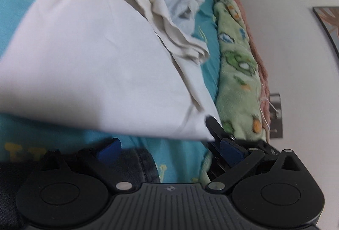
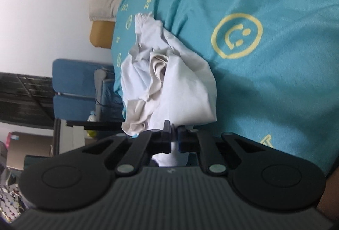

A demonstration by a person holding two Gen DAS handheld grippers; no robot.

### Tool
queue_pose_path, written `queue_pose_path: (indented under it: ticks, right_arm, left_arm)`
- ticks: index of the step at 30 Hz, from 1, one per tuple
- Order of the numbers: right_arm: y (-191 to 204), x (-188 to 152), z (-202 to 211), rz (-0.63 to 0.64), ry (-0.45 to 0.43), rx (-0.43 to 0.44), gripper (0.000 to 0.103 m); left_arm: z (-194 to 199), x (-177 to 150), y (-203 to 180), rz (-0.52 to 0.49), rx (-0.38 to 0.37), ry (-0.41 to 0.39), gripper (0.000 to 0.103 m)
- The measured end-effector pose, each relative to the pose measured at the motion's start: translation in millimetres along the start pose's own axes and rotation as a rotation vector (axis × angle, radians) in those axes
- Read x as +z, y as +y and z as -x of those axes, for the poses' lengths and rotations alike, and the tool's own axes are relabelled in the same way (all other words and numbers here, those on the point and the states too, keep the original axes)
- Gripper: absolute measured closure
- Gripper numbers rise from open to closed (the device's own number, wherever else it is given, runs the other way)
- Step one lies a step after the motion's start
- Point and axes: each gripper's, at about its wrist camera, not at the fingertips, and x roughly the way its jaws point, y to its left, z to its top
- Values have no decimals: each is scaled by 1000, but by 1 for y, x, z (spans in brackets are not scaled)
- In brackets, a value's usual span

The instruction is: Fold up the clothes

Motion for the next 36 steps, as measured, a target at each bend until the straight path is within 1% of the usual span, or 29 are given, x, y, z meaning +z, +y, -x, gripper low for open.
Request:
queue_pose_path:
  ticks: [3,6,8,10,11,12,13,15,16,19,21,23,27,31,33,36]
  right_arm:
    - [0,2,5,-11,-21,22,96]
    - [2,3,8,-12,-42,37,96]
    - [2,4,8,-10,-45,39,96]
    - [2,4,9,-5,-46,37,96]
    - [2,3,9,-2,-45,35,96]
    - [3,3,9,2,-43,33,96]
    - [5,3,8,12,-40,29,96]
    - [13,4,6,41,-28,30,96]
    - [20,6,6,59,-28,29,96]
    - [43,11,8,114,-28,23,96]
    - [60,10,16,145,-31,26,96]
    - [77,7,26,171,-36,36,96]
    - [106,-1,53,213,-54,60,96]
    - [132,-10,85,242,-59,67,96]
    - [141,-21,105,270,-80,77,96]
    - [143,-41,136,295,-98,100,96]
  left_arm:
    - [11,8,14,71,38,-83,13]
    - [29,12,28,126,56,-153,33]
    - [40,12,33,142,62,-207,41]
    - [45,14,35,154,75,-246,68]
    - [46,16,35,163,81,-259,73]
    - [47,18,35,168,82,-273,84]
    - [48,20,32,155,82,-288,94]
    - [52,25,17,91,105,-322,95]
    - [57,27,9,66,105,-341,96]
    - [79,35,-12,65,59,-393,97]
    - [97,37,-31,43,50,-419,97]
    - [116,35,-49,8,59,-431,97]
    - [151,27,-78,-44,51,-445,97]
    - [186,8,-105,-70,35,-465,98]
    - [207,-15,-111,-89,29,-471,98]
    - [232,-46,-118,-130,36,-479,98]
